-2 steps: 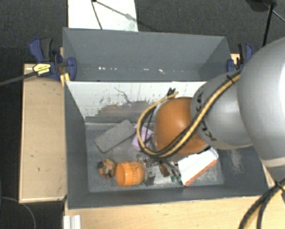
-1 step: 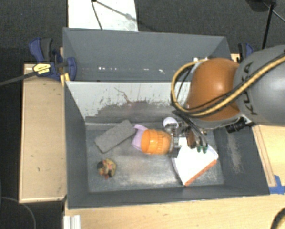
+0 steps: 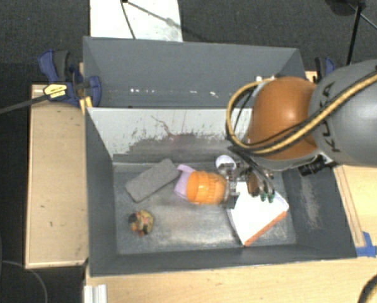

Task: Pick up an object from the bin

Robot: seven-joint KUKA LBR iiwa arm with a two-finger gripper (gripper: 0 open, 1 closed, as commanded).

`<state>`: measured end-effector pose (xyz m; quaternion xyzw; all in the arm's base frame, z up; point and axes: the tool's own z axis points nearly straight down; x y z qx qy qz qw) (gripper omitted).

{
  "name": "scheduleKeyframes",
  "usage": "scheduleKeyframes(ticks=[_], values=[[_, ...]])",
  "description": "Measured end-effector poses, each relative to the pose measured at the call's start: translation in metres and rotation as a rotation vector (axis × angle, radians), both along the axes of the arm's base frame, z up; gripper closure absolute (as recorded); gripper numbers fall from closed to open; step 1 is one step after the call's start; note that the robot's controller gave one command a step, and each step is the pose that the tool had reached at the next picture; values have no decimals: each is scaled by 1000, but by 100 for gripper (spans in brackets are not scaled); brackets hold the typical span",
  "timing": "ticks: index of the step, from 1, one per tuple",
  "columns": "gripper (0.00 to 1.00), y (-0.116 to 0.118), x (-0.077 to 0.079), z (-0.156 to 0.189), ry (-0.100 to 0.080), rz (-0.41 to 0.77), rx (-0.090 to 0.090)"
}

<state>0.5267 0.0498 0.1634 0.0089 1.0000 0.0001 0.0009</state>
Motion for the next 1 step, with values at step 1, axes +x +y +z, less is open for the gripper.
scheduleKeyframes(ticks=[1], values=[[100, -9, -20, 115, -1, -3, 0]])
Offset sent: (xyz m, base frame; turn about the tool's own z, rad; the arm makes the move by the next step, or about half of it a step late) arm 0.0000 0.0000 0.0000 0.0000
